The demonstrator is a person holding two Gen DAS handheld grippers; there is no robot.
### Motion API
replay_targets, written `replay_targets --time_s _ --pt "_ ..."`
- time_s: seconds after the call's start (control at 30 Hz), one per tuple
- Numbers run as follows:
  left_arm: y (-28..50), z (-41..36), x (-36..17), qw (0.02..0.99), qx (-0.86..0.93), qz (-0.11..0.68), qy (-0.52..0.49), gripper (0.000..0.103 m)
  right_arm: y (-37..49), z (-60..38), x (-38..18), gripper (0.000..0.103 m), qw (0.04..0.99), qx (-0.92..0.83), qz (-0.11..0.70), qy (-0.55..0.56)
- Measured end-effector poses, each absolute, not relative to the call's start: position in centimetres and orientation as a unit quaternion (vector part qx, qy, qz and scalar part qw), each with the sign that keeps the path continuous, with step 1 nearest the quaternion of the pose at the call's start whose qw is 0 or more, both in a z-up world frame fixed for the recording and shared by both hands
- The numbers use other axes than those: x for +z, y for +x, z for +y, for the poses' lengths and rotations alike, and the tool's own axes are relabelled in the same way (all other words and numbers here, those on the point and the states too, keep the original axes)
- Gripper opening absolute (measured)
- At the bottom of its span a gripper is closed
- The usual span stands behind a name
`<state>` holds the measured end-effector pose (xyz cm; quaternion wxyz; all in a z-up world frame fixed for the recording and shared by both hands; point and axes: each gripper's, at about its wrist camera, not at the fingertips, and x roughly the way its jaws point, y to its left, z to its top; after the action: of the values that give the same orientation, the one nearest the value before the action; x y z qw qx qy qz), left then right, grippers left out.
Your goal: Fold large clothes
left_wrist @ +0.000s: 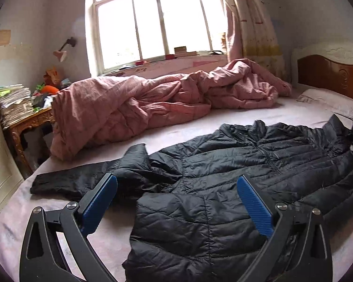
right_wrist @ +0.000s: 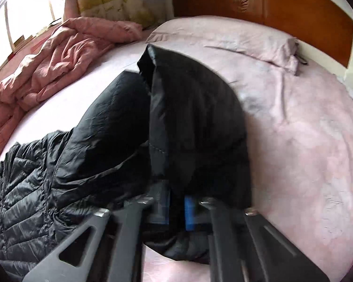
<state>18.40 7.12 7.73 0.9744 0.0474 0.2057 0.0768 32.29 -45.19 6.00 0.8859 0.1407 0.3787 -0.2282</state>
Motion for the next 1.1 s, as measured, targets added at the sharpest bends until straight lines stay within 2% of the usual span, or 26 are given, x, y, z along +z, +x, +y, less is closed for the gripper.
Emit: replay_targets --time_s 0.13,0.3,0.43,0.53,0.67,0.73,0.8,0.87,1.1 --pt "18.0 7.3 8.6 0.978 0.073 0.192 0.039 0.101 30.1 -42.7 9.3 0.009 0.924 -0.186 0.315 0.11" --pt "17.4 7.6 9.6 0.982 0.061 0.177 0.029 0.101 27.4 -32.0 12.7 0.009 0.961 0.009 0.277 0.023" --pt "16.9 7.5 9.7 0.983 0.063 0.168 0.035 0.101 26.7 -23.2 10.4 0.009 0.923 0.167 0.345 0.029" --pt "16.8 7.4 9.6 0.983 0.06 0.17 0.039 0.101 25.7 -18.3 7.5 0.009 0.892 0.224 0.392 -0.006" --pt "16.4 7.1 9.7 0.984 0.057 0.164 0.044 0.101 24.0 -14.9 6.2 0.012 0.896 0.212 0.382 -0.079" --pt "16.4 6.8 9.5 0.984 0.053 0.165 0.051 0.101 23.8 -15.7 7.0 0.019 0.899 0.215 0.376 -0.064" --pt "16.4 6.3 9.3 0.983 0.048 0.165 0.058 0.101 23.9 -17.6 8.0 0.043 0.903 0.219 0.368 -0.016" --pt "16.4 5.8 9.1 0.983 0.04 0.167 0.066 0.101 23.9 -19.4 9.6 0.059 0.917 0.208 0.341 0.018" --pt "16.1 3.5 8.8 0.982 -0.008 0.174 0.066 0.101 24.4 -27.9 13.7 0.06 0.954 0.095 0.275 0.068"
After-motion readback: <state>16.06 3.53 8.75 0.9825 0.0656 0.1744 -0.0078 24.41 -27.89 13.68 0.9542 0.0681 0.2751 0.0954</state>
